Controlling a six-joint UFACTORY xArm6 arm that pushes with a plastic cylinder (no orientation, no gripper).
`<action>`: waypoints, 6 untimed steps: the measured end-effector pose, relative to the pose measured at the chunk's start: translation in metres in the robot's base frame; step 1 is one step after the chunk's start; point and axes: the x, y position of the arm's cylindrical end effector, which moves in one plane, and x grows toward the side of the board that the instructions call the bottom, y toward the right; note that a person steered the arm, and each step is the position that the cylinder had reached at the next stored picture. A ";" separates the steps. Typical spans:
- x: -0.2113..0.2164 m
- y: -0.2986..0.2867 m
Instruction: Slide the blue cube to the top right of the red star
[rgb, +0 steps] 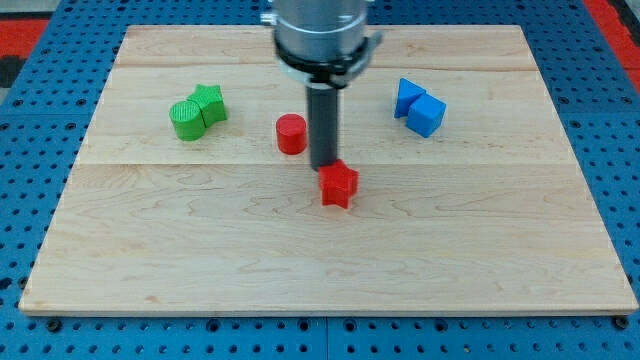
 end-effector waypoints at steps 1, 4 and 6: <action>0.003 0.054; -0.083 0.186; -0.090 0.069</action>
